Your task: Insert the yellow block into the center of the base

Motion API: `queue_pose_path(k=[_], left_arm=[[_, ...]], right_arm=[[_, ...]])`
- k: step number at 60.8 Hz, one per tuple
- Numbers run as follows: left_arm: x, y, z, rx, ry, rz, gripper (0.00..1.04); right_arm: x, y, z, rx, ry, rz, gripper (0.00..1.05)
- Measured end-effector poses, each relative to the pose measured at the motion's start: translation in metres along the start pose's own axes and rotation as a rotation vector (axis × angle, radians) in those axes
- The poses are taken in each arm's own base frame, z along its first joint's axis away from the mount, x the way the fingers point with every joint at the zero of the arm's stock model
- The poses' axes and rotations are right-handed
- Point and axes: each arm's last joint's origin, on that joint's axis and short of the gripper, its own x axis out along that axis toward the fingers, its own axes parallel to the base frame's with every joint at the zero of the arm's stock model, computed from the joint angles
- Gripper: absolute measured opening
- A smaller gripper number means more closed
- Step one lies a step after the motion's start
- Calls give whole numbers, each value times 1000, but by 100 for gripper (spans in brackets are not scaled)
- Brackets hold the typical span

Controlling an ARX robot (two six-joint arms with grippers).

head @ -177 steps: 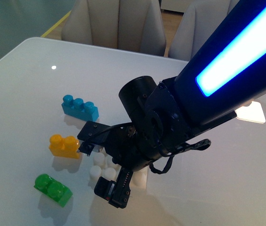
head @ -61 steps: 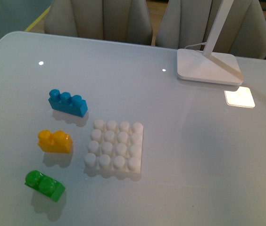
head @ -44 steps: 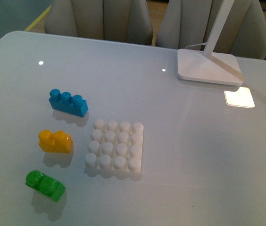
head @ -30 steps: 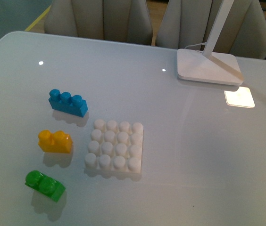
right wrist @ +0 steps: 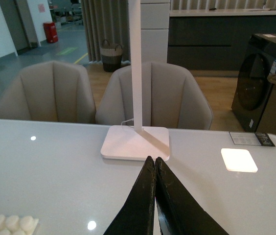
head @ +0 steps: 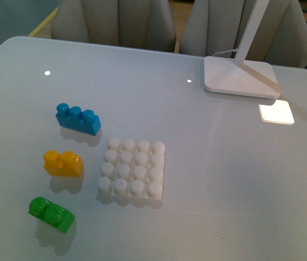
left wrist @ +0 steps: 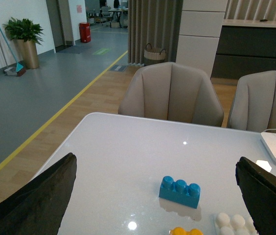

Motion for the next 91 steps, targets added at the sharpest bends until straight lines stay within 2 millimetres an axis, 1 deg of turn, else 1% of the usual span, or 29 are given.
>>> queue_pose_path(k=[25,29,33,41,44,46,47,50,51,54,55,56,57,60,64,71,73,75,79,81,86,91], left_arm=[[0,0,0,0,0,0,97],[0,0,0,0,0,0,97],[0,0,0,0,0,0,97],[0,0,0,0,0,0,97],[0,0,0,0,0,0,97],[0,0,0,0,0,0,97],[0,0,0,0,0,0,97],[0,0,0,0,0,0,97],[0,0,0,0,0,0,97],[0,0,0,0,0,0,97],[0,0,0,0,0,0,97],[0,0,0,0,0,0,97],[0,0,0,0,0,0,97],[0,0,0,0,0,0,97],[0,0,0,0,0,0,97],[0,0,0,0,0,0,97],[0,0,0,0,0,0,97],[1,0,-1,-1,51,-34,97],[3,-3,1,-61,392,-200,97],[6,-5,0,-92,497,-233,97],[17,-10,-6,-116,613,-259,97],[27,-17,-9,-118,632,-255,97]], right_arm=[[-8,0,-1,0,1,0,2],[-14,0,-5,0,35,1,2],[-18,0,-3,0,10,0,2],[-19,0,-3,0,6,0,2],[-19,0,-3,0,6,0,8],[-19,0,-3,0,6,0,15],[-19,0,-3,0,6,0,17],[-19,0,-3,0,5,0,28],[-19,0,-3,0,5,0,29],[-19,0,-3,0,5,0,40],[-19,0,-3,0,5,0,42],[-19,0,-3,0,5,0,47],[-19,0,-3,0,5,0,49],[-19,0,-3,0,5,0,59],[-19,0,-3,0,5,0,70],[-19,0,-3,0,5,0,92],[-19,0,-3,0,5,0,97],[-19,0,-3,0,5,0,97],[-19,0,-3,0,6,1,96],[-19,0,-3,0,5,1,96],[-19,0,-3,0,5,1,96],[-19,0,-3,0,5,-1,96]])
